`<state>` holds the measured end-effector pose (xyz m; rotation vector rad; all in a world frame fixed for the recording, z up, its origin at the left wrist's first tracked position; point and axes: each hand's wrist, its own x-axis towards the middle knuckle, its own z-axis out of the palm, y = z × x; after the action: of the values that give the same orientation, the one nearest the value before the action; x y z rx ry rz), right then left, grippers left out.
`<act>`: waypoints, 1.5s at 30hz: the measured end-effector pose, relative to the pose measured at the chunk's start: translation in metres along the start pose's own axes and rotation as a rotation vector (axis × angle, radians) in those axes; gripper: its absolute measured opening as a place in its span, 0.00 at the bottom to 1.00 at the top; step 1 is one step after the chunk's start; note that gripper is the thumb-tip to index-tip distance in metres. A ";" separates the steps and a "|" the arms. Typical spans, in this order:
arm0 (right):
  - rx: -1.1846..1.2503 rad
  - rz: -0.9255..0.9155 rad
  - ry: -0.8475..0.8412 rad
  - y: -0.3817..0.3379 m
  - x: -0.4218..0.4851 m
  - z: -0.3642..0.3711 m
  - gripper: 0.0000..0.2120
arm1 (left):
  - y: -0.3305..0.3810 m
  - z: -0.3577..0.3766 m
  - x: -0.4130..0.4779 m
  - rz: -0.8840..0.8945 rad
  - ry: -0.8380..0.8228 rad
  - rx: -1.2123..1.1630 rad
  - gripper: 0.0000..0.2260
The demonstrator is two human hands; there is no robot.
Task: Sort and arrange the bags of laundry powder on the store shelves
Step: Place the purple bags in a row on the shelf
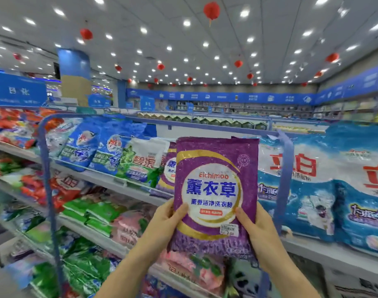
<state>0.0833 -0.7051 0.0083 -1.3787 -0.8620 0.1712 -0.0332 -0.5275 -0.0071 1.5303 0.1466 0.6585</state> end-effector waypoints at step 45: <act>-0.375 0.183 0.518 0.087 0.161 0.148 0.48 | -0.063 -0.120 0.207 0.154 -0.014 0.286 0.07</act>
<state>0.1354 -0.4758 -0.0079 -1.7477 -0.3399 -0.2147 0.0977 -0.3177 -0.0106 1.8343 0.1173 0.7735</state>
